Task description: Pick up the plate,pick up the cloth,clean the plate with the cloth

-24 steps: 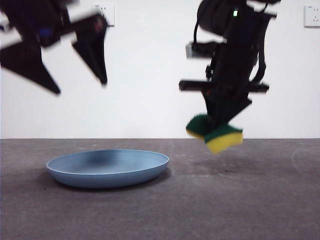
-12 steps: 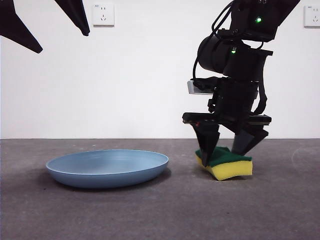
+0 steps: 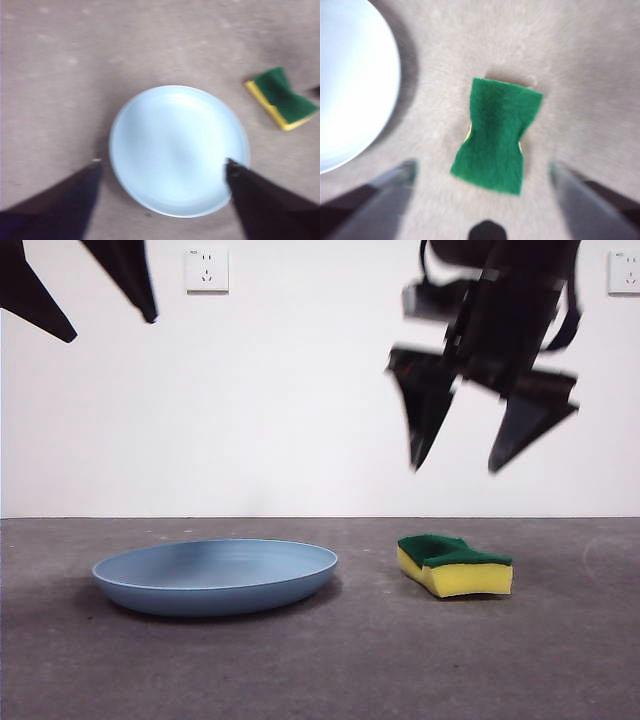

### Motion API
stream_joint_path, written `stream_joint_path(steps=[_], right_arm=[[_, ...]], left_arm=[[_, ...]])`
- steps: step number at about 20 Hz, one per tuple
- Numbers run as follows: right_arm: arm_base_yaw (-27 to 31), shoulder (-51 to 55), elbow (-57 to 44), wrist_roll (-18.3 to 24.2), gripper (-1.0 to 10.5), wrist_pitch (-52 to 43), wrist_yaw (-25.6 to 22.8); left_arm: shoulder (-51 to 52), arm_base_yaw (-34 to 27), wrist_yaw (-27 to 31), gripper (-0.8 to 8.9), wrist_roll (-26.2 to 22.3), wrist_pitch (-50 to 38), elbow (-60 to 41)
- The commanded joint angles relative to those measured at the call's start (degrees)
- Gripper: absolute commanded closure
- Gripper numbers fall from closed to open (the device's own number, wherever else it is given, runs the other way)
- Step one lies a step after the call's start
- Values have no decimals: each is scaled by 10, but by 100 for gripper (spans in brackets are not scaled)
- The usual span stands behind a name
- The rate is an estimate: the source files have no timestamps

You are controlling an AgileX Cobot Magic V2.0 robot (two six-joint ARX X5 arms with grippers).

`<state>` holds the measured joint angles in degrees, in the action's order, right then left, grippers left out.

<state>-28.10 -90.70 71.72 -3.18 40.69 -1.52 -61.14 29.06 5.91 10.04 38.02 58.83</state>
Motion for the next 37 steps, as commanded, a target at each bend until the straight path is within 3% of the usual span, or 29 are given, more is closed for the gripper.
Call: stream_joint_path(steps=[1, 5, 10, 13, 17, 19, 24, 33, 35, 37], right_arm=[[-1, 48, -3, 2, 956, 3, 1], [-6, 133, -3, 2, 956, 5, -3], [-23, 237, -39, 3, 956, -15, -8], [-37, 310, -133, 1, 956, -83, -51], [-55, 417, -312, -24, 956, -195, -105], [-57, 437, -353, -26, 952, -200, -110], [-57, 438, -353, -28, 946, -170, -108], [-57, 440, -353, -28, 946, -170, -108], [-57, 440, -353, -28, 946, -170, -108], [-57, 440, -353, -28, 946, -170, -108]], left_arm=[[-1, 2, 21, 822, -24, -6, -3], [0, 2, 69, 822, -70, -24, -3], [30, 7, 69, 822, -71, -80, -26], [77, 16, 72, 822, -71, -153, -87], [181, 42, 67, 822, -72, -329, -258], [208, 49, 64, 822, -67, -372, -319], [207, 51, 61, 817, -64, -306, -327], [225, 57, 61, 816, -65, -284, -327], [257, 45, 60, 816, -107, -281, -327], [296, 20, 55, 817, -115, -295, -328]])
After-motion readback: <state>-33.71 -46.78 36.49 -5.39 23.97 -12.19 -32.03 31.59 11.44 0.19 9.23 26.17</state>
